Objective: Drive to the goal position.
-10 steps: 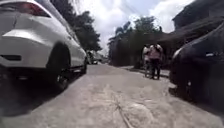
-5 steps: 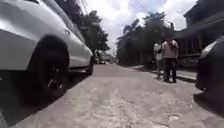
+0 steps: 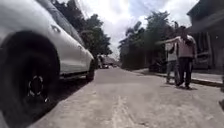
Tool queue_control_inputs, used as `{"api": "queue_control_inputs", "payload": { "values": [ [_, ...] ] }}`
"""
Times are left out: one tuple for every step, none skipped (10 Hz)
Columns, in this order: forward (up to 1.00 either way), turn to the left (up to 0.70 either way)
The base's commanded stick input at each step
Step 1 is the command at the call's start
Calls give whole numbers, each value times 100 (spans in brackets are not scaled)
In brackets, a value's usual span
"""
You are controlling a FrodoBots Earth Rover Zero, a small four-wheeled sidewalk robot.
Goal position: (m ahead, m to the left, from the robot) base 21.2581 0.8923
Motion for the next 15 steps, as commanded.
{"api": "queue_control_inputs", "payload": {
  "values": [
    [100,0],
    [100,0],
    [100,0],
    [100,0],
    [100,0],
    [100,0],
    [100,-15],
    [100,-29],
    [100,-33],
    [100,-38],
    [100,-31],
    [100,-6],
    [100,0],
    [100,0],
    [100,0]
  ]
}}
